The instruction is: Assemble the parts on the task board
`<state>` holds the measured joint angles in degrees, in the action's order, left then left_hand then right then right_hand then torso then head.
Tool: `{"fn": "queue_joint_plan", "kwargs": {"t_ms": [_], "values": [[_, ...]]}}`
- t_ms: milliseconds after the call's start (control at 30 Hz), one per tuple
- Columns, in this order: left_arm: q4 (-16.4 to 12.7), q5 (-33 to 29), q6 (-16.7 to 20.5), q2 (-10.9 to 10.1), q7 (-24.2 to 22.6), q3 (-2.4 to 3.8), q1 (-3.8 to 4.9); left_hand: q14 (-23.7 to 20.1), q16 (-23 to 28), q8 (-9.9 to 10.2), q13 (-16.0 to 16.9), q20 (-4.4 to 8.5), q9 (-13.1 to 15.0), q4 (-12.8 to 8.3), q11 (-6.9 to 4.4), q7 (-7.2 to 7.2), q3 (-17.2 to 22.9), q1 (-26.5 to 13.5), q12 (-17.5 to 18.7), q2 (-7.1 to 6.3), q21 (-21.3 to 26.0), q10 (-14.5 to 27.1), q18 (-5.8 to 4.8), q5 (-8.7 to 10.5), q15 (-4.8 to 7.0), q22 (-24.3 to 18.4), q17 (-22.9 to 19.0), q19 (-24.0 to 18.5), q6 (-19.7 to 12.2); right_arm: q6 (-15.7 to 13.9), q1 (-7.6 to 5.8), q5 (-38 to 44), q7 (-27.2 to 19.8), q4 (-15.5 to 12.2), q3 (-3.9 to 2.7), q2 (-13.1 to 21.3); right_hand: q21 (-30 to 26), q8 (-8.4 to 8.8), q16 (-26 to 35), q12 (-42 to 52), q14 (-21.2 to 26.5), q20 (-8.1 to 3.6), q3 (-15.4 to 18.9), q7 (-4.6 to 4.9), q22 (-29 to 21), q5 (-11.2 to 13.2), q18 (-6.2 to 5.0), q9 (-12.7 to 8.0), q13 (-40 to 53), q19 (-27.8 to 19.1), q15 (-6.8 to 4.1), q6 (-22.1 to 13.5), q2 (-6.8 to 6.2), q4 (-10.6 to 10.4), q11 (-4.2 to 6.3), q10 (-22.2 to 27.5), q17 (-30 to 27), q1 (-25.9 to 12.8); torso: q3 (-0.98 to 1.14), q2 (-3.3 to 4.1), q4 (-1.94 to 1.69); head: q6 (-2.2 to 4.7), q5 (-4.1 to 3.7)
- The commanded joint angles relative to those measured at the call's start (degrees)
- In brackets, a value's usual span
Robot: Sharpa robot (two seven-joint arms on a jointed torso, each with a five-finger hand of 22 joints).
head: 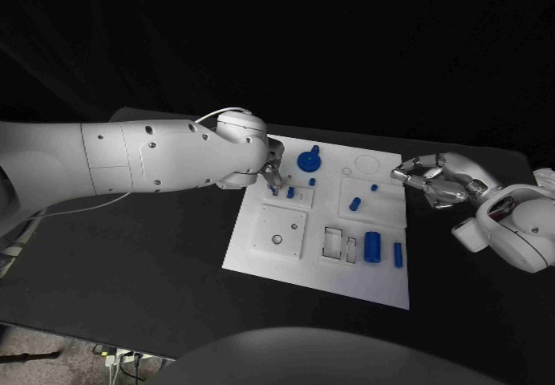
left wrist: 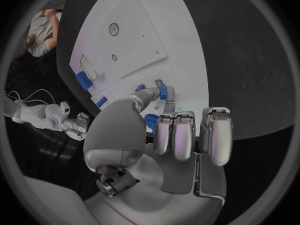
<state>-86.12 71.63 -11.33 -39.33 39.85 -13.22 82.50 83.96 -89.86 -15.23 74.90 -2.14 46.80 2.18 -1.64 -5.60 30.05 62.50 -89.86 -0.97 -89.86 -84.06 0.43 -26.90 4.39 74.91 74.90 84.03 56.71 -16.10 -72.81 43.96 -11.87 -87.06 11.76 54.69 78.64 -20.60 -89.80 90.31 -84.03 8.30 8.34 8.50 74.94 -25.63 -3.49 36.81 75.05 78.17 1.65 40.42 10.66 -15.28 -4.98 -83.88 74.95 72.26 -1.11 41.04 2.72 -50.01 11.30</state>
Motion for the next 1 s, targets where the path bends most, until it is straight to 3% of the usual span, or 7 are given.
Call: {"fn": "queue_joint_plan", "kwargs": {"t_ms": [33,1000], "values": [[-0.16,-1.24,-0.01,0.15,0.75,-0.09,-0.22,6.04,-0.14,0.13,15.10,-0.30,-0.04,-0.02,0.38,2.63,-0.17,4.06,-0.14,3.38,-0.14,-5.94,-0.43,0.21,-0.47,15.09,15.10,5.97,2.91,1.08,0.06,0.25,-0.06,0.03,0.00,-0.05,-0.26,0.34,-0.20,-0.31,-5.97,-0.02,-0.44,-0.02,10.33,-0.23,-0.09,-0.08,14.95,-0.48,0.19,-0.39,-0.01,-0.03,0.39,-6.12,15.05,0.78,0.00,0.00,-0.03,0.01,0.03],[-0.22,1.49,-0.77,-0.09,1.12,-0.09,-0.72,6.04,-0.14,0.37,15.10,-0.34,-0.39,-0.22,0.38,2.65,-0.14,4.46,-0.14,3.33,-0.14,-5.94,-0.43,0.17,-0.50,15.09,15.10,5.97,3.28,0.91,0.24,0.22,-0.19,0.38,0.00,-0.16,-0.40,0.39,-0.20,-0.31,-5.97,-0.03,-0.50,-0.02,10.28,-0.28,-0.13,-0.11,14.95,-0.62,0.18,-0.47,-0.06,0.02,0.39,-6.12,15.05,0.97,0.01,-0.01,0.02,0.01,0.06]]}}
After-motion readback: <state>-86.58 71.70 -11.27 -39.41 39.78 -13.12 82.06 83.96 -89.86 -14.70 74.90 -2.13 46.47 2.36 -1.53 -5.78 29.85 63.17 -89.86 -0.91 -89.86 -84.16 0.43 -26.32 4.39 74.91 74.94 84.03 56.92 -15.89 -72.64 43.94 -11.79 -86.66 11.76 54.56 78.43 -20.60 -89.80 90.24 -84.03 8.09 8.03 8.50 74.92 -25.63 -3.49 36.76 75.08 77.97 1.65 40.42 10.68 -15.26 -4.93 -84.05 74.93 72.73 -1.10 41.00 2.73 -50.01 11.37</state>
